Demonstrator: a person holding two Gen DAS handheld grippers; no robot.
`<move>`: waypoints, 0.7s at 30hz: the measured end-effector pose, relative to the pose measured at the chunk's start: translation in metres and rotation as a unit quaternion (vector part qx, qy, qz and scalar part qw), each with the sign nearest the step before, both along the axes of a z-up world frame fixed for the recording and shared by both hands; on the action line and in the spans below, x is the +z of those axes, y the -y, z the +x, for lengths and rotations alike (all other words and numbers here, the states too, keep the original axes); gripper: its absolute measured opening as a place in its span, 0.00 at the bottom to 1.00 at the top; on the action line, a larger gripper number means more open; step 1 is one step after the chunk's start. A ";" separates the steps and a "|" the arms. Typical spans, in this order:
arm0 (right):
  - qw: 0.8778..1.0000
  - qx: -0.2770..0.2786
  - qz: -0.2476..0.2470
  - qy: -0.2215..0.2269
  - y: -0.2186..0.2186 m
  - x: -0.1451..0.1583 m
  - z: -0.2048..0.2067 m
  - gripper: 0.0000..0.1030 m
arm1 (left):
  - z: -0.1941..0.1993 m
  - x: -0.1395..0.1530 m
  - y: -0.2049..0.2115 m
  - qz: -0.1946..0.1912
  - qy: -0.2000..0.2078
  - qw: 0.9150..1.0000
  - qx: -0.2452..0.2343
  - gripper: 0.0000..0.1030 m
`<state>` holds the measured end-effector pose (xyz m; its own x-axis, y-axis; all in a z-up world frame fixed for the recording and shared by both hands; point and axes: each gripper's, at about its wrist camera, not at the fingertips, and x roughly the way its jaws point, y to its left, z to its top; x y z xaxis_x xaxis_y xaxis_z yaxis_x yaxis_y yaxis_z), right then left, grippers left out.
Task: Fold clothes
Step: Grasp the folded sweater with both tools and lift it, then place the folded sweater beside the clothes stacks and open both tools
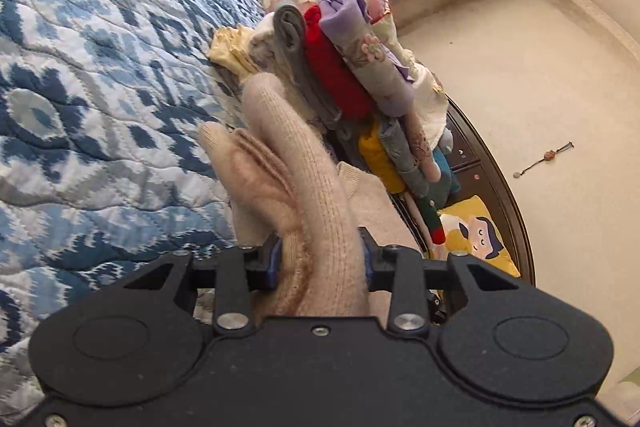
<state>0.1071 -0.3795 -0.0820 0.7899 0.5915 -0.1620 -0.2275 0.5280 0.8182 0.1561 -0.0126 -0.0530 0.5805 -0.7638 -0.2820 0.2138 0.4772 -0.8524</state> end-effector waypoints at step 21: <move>0.981 -0.139 -0.091 -0.102 0.121 -0.019 -0.011 0.72 | 0.033 -0.108 0.065 0.085 -0.133 0.987 -0.042 0.71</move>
